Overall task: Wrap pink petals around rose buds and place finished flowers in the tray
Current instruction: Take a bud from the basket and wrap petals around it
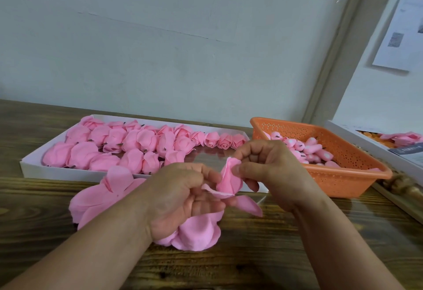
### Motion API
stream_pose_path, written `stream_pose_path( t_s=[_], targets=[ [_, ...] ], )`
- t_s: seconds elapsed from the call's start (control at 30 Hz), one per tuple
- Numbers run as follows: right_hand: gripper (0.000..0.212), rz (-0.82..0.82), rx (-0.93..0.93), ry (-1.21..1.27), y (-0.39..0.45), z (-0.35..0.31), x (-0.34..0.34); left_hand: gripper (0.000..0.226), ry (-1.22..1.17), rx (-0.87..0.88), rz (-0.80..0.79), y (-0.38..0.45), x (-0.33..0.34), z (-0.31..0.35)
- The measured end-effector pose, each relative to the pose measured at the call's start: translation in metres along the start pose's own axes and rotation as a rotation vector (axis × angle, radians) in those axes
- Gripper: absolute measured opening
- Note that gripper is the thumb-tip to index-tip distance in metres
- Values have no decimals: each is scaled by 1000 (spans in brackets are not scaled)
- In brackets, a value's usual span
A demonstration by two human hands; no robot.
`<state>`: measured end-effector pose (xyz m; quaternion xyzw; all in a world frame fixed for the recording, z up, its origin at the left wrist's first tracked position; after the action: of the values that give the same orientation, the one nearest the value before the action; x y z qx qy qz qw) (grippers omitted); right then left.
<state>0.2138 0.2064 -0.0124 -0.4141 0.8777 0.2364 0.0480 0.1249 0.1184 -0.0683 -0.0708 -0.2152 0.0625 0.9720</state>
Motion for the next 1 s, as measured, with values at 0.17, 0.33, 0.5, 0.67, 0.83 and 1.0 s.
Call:
stream_pose_path(
  t_s=[0.17,0.33,0.5,0.67,0.83,1.0],
  targets=[
    [7,32,-2,8,1,1,-4,32,114,53,5,-3,2,3],
    [6,29,-4,15,1,0,-3,23,196,101,18,-4,3,7],
    [13,-1,10,-24,0,1,2,24,262,98,33,-1,-1,6],
    [19,-14,28,-41,-1,0,8,13,256,72,54,-3,-1,4],
    [21,-31,44,-33,-2,0,10,10,253,87,87,-3,-1,4],
    [17,-60,66,-7,-3,2,16,10,261,77,108,-3,-1,1]
  ],
)
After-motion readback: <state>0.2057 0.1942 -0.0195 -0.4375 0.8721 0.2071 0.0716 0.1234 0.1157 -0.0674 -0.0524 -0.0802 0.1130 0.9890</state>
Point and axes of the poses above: each hand's wrist, its own y-axis towards the middle knuckle, its own x-axis out of the palm, z = x × y, the point moved 8 cm from there along y, towards the middle knuckle, and after that the axes turned 3 degrees about -x, right-handed, at the moved point
